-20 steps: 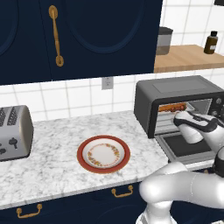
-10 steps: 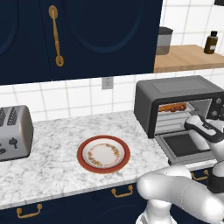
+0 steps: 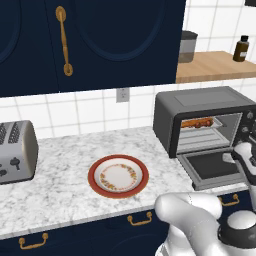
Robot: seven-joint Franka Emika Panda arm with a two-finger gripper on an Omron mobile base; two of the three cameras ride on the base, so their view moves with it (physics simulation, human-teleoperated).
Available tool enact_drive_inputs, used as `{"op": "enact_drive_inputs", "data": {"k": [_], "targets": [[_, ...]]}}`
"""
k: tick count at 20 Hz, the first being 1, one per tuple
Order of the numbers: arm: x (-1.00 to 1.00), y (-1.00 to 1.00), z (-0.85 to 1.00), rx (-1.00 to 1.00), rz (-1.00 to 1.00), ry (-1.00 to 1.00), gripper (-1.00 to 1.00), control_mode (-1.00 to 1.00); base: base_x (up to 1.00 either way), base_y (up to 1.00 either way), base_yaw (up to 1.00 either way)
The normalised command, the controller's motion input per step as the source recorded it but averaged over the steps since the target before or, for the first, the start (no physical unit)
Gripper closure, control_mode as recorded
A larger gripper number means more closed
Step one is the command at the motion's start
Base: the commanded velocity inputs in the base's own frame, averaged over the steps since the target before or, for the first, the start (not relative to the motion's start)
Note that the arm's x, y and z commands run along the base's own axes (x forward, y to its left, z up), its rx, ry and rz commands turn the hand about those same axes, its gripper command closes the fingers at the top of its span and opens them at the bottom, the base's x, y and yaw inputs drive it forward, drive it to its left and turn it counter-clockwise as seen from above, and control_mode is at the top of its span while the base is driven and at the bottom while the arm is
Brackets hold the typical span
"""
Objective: Pick up the kebab skewer and baguette bread, and place them inside the toaster oven. Close the toaster oven door and start by setting the timer.
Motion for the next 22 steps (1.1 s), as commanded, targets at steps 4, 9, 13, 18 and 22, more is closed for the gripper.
{"op": "enact_drive_inputs", "data": {"k": [4,9,13,18,22], "targets": [[-0.68,-0.16,-0.11,0.0,0.07,0.08,-1.0,-1.0,0.0,0.0,0.0],[-0.48,-0.23,-0.13,0.0,0.05,0.06,-1.0,-1.0,0.0,0.0,0.0],[-0.26,-0.35,-0.16,0.0,0.03,0.01,-1.0,-1.0,0.0,0.0,0.0],[-0.26,-0.39,-0.35,0.0,0.05,0.0,-1.0,-1.0,0.0,0.0,0.0],[-0.2,-0.31,-0.39,-0.01,0.05,0.0,-1.0,-1.0,0.0,0.0,0.0]]}}
